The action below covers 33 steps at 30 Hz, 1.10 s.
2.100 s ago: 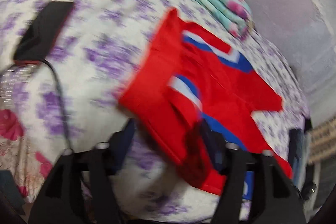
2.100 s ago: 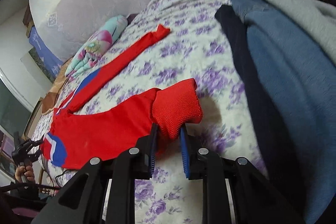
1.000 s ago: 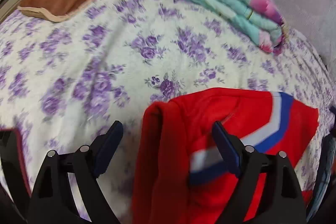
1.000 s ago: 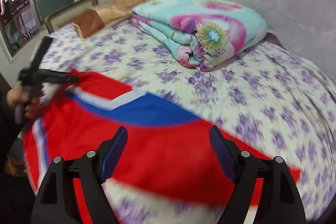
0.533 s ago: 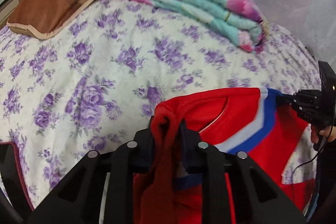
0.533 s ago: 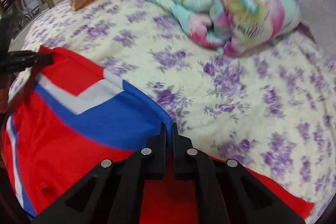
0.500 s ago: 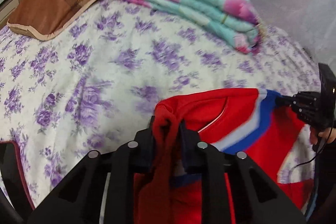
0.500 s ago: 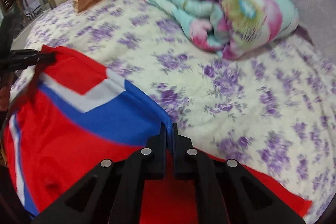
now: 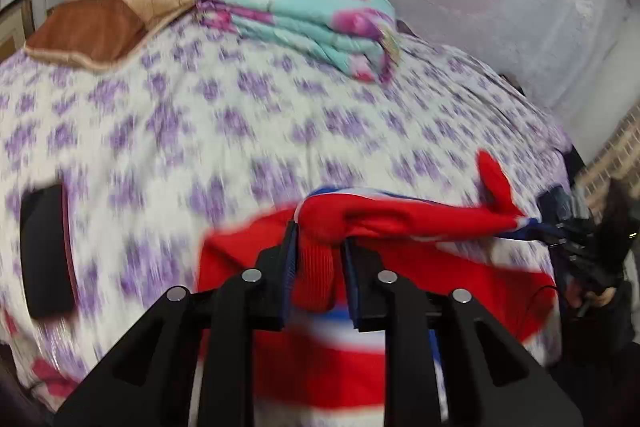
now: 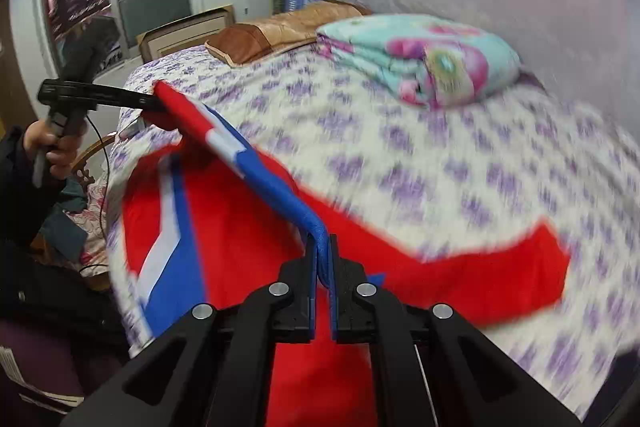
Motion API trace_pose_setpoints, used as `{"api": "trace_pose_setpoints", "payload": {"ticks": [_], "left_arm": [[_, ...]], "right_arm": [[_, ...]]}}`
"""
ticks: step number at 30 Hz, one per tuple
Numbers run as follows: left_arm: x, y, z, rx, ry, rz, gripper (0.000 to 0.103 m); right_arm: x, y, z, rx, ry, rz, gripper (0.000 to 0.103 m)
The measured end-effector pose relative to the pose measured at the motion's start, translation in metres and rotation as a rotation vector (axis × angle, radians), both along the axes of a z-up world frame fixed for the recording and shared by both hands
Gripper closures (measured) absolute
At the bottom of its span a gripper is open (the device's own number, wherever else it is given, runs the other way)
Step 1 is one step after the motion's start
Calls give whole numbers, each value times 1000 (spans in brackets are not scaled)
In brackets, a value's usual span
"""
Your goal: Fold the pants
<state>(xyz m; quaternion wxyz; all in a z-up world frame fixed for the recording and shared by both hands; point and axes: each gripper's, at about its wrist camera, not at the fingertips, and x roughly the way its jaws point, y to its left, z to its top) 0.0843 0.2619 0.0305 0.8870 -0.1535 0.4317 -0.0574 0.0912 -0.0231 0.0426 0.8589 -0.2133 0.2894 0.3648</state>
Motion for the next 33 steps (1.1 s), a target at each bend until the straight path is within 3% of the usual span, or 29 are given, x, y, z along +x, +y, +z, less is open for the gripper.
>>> {"api": "trace_pose_setpoints", "payload": {"ticks": [2,4,7,12,15,18,23,29,33], "left_arm": [[-24,-3,-11,-37,32,-5,75],[-39,1,-23,-93,63,12,63],[-65,16,-48,-241,113,82,54],[-81,19,-75,-400,166,133,53],[-79,8,-70,-420,140,132,48],[-69,6,-64,-430,131,196,40],[-55,3,-59,-457,139,235,37],[-54,-6,-68,-553,207,237,36],[-49,-1,-77,-583,215,310,36]], "right_arm": [[-10,-11,-21,57,24,-40,98],[-12,-25,-43,165,80,-93,98],[-9,-42,-66,296,130,-149,98],[-20,-33,-78,252,60,-118,97],[-17,-38,-82,281,77,-112,97],[-16,-41,-86,300,89,-108,97],[-21,-42,-86,308,77,-103,97],[-21,-44,-87,317,80,-100,97],[-21,-43,-87,316,79,-101,97]]}}
